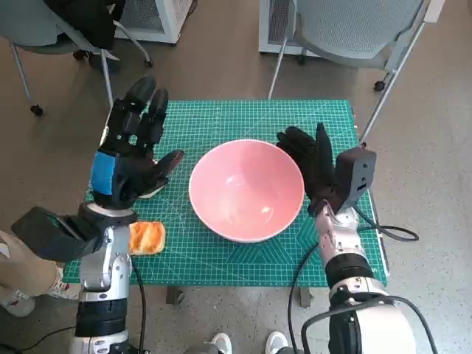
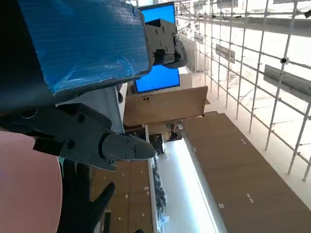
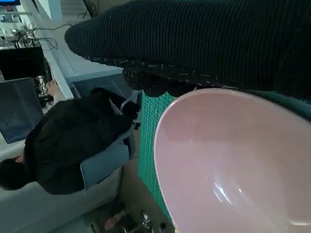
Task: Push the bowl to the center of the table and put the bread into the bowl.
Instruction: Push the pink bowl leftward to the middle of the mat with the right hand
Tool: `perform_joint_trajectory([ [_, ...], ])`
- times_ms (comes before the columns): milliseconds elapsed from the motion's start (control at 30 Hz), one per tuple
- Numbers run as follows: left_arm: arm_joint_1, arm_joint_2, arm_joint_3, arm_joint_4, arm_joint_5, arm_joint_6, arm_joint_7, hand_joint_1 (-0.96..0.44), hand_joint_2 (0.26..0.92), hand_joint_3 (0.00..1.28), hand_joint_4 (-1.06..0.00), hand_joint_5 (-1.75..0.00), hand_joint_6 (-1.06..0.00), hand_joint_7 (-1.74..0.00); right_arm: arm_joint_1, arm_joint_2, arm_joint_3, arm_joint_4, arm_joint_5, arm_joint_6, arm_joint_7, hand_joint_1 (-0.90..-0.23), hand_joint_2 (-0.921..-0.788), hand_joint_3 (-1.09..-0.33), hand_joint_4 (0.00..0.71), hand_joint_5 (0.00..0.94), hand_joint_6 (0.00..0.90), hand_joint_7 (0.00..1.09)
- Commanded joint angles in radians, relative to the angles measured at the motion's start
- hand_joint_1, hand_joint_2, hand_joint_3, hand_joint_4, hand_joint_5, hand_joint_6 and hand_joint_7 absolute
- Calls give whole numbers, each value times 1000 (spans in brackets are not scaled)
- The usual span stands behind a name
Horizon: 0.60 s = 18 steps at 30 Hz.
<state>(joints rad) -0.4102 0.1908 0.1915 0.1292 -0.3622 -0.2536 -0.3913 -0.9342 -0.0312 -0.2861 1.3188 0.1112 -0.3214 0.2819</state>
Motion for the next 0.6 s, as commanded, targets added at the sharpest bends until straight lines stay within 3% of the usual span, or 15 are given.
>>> perform_joint_trajectory([
  [33, 8, 2, 1, -11, 3, 2, 0, -359, 921, 245, -90, -2, 1, -541, 5, 4, 7, 11, -13, 19, 3, -627, -921, -866, 30, 7, 92, 51],
  [400, 18, 7, 7, -34, -11, 15, -3, -356, 921, 248, -90, -1, 1, -544, -18, -31, 23, -14, -14, -18, 7, -610, -921, -888, 35, 6, 99, 55],
  [600, 21, 8, 11, -53, -17, 27, -2, -347, 921, 257, -88, -1, 1, -542, -18, -35, 39, -69, -12, -157, 32, -622, -921, -894, 50, 11, 101, 57],
])
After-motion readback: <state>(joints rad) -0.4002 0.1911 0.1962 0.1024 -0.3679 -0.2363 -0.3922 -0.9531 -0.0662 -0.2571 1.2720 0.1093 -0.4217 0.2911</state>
